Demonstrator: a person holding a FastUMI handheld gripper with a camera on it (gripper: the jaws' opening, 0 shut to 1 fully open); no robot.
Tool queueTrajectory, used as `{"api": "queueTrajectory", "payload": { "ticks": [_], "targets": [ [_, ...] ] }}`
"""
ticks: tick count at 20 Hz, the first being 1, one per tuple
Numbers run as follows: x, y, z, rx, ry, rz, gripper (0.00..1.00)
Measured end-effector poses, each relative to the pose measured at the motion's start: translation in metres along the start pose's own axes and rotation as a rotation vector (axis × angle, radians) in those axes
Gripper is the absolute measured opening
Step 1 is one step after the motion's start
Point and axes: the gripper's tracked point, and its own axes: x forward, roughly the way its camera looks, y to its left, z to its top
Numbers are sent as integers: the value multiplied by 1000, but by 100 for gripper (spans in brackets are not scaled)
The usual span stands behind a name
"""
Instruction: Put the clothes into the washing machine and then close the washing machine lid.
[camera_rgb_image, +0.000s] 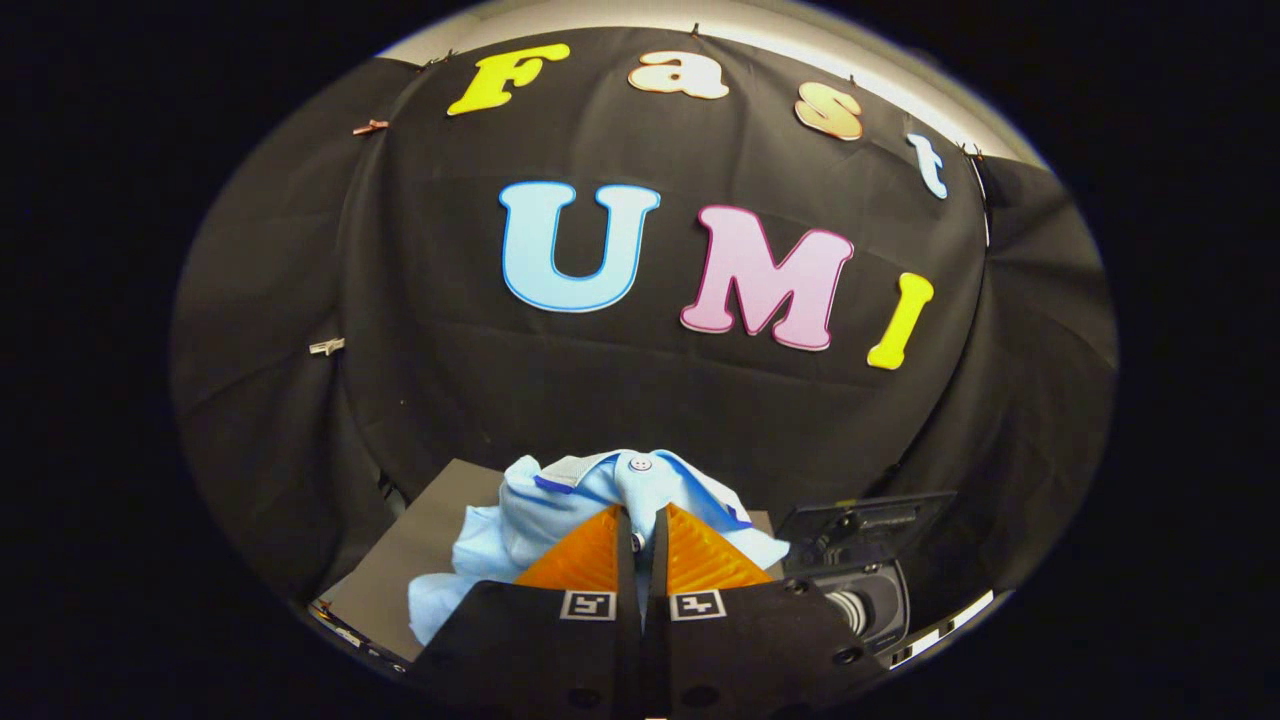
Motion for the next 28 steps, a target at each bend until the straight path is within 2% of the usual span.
{"api": "queueTrajectory", "payload": {
  "ticks": [5,9,19,28],
  "targets": [
    [-21,-54,30,6,-59,56,5],
    [-31,-111,31,0,-79,82,5],
    [-27,-241,10,66,-68,6,5],
    [11,-304,-56,15,9,-71,5]
  ]
}}
